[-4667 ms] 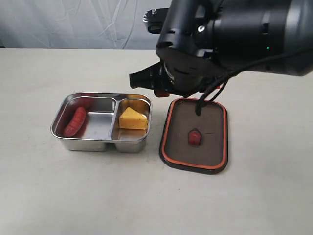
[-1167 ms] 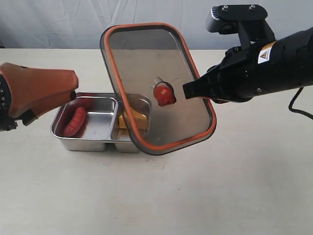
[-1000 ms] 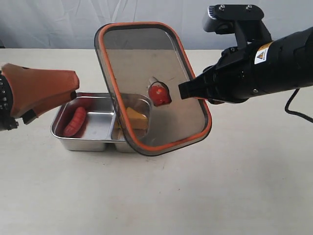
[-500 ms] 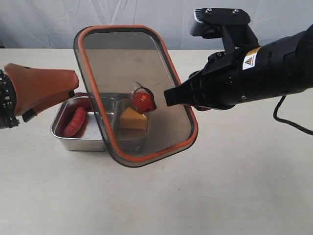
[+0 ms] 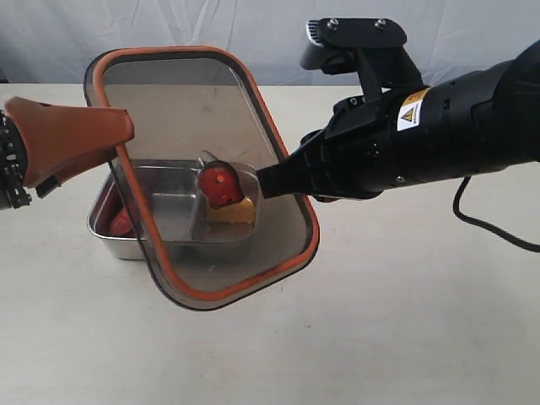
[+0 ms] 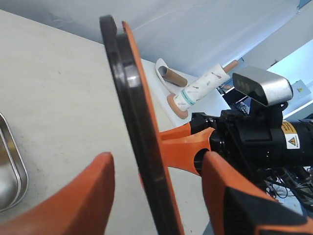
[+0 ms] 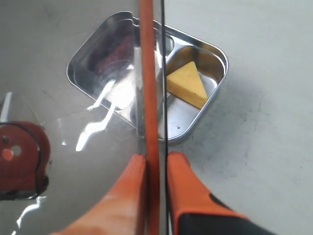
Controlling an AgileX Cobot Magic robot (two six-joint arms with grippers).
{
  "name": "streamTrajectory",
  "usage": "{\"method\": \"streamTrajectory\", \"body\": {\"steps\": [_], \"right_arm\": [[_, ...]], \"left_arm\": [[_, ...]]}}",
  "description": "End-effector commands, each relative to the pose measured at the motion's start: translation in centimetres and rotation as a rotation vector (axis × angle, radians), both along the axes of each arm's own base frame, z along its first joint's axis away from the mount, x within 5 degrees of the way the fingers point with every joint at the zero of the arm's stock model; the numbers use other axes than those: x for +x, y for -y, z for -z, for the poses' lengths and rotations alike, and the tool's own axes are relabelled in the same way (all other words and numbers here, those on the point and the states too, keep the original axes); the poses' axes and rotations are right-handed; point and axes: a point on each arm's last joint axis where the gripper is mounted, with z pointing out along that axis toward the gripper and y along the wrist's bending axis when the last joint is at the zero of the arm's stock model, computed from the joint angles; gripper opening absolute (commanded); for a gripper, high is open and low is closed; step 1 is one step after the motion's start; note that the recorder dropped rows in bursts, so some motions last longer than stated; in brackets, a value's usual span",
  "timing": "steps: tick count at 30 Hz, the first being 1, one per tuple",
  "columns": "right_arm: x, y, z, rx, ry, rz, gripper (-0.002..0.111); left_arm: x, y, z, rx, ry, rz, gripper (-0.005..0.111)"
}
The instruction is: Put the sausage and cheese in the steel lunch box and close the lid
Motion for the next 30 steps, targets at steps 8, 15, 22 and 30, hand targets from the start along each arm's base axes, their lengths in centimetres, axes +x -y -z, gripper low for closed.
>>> {"method": "streamTrajectory", "body": {"steps": [8,15,22,30], "right_arm": [[-0.2,-0.4,-0.5,0.033,0.011,-0.011,-0.001],[-1.4,-1.4,-0.6,0.038,0.027,-0.07,-0.001],[-1.2,-1.5,-0.9,0.061,0.059,-0.058,-0.001],[-0.5,-1.7,-1.5,0.107,0.161,-0.042,0.022]], "left_arm": [[0.4,-0.2,-0.2,0.003,0.004,-0.044,0.032],[0.5,-0.3,-0.1,0.008,0.002,-0.053,0.023],[1.0,-0.7,0.2,0.046,-0.01,-0.124,0.0],[2.6,-1.3,-2.1,0.115,0.101,-0.218,0.0]]}}
